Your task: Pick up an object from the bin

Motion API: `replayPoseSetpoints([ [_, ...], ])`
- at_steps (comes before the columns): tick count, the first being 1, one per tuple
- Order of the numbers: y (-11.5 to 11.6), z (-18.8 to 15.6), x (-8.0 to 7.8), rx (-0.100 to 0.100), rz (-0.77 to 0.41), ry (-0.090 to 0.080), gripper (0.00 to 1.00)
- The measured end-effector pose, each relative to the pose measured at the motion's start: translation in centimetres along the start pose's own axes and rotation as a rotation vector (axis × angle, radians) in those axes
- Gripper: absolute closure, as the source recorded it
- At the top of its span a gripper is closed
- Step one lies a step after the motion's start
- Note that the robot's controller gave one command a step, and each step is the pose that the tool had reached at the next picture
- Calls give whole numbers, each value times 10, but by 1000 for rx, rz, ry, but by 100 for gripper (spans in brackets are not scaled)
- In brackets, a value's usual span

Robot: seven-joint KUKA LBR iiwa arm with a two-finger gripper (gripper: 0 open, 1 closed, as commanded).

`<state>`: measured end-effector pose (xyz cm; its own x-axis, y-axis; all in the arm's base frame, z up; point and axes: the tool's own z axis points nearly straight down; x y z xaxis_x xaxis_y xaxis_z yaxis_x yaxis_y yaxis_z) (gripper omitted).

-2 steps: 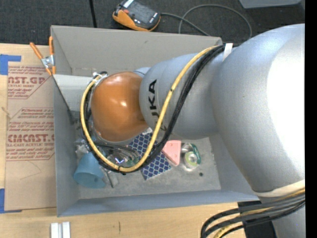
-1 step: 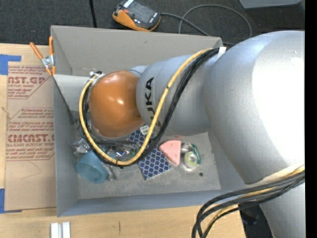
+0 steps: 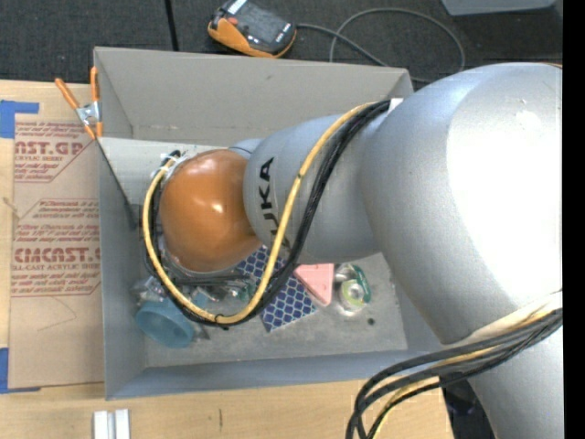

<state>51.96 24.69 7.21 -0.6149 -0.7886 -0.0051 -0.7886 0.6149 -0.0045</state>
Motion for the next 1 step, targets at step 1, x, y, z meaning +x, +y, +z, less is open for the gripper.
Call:
replayPoseSetpoints([
  [1,0,0,0,0,0,1,100],
])
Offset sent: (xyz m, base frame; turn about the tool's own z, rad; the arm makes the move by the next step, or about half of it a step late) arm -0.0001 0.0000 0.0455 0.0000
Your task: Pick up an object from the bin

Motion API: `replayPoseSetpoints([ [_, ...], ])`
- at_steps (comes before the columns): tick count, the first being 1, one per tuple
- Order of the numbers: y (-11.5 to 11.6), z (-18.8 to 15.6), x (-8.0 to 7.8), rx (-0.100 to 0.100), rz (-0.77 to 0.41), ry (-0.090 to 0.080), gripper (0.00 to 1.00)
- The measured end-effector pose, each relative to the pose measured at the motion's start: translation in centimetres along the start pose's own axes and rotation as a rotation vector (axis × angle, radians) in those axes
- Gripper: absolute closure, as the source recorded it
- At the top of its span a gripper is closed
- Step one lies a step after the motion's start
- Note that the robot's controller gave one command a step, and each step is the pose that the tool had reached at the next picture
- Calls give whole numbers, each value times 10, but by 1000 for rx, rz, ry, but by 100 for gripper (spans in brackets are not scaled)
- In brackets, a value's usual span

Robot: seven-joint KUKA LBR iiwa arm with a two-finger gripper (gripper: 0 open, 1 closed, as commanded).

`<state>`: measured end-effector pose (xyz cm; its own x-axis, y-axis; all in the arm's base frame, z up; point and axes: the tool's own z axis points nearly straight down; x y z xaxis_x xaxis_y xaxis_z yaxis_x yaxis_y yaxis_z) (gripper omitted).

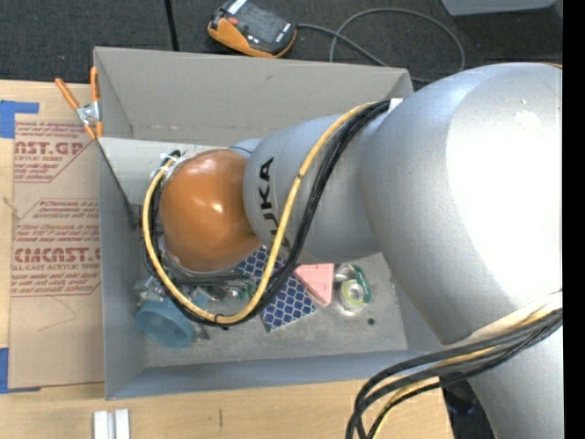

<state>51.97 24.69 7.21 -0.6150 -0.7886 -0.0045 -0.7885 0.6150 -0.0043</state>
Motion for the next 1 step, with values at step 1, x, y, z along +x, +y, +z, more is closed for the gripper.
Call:
replayPoseSetpoints([
  [1,1,-3,1,-1,0,1,100],
])
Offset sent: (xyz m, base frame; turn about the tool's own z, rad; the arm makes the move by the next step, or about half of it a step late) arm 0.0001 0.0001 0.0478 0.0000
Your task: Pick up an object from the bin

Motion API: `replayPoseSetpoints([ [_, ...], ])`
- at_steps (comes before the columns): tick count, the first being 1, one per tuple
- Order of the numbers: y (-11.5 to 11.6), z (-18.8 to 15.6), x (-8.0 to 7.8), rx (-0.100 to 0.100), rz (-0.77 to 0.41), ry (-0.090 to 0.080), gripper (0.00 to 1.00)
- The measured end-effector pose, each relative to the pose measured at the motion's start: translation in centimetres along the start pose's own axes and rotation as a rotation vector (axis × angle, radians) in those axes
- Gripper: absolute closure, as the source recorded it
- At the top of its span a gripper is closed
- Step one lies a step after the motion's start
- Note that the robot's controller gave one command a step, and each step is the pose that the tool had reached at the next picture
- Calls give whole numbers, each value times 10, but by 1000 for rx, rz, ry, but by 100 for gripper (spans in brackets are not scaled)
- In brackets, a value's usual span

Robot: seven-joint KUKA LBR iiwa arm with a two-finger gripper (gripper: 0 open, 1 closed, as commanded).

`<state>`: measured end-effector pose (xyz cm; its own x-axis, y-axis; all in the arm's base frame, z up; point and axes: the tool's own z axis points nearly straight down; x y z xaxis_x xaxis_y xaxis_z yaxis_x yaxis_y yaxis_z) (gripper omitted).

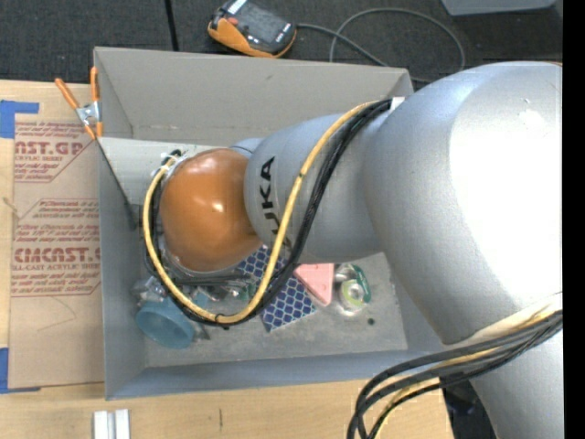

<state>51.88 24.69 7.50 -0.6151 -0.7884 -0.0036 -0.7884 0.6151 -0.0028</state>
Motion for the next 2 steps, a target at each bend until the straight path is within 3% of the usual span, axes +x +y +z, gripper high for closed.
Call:
replayPoseSetpoints([
  [2,2,-28,0,-2,-1,3,100],
])
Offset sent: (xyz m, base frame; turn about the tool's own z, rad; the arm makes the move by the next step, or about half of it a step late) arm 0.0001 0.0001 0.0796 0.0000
